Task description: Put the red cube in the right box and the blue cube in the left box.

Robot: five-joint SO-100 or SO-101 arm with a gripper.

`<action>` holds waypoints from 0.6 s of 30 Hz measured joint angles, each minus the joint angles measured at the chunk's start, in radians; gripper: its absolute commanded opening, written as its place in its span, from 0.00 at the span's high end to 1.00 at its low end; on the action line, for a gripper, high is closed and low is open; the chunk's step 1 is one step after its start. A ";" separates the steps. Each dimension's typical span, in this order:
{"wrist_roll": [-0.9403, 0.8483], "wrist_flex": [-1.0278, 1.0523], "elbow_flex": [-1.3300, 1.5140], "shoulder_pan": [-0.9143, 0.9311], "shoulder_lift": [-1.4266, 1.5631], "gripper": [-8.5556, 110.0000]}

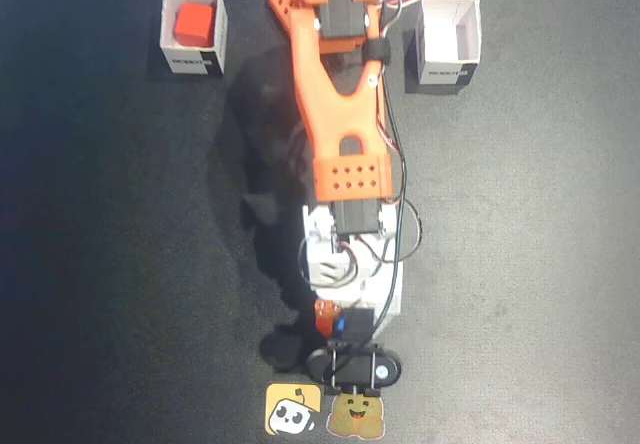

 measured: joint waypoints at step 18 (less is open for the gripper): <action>0.000 0.155 0.321 -0.074 0.428 0.85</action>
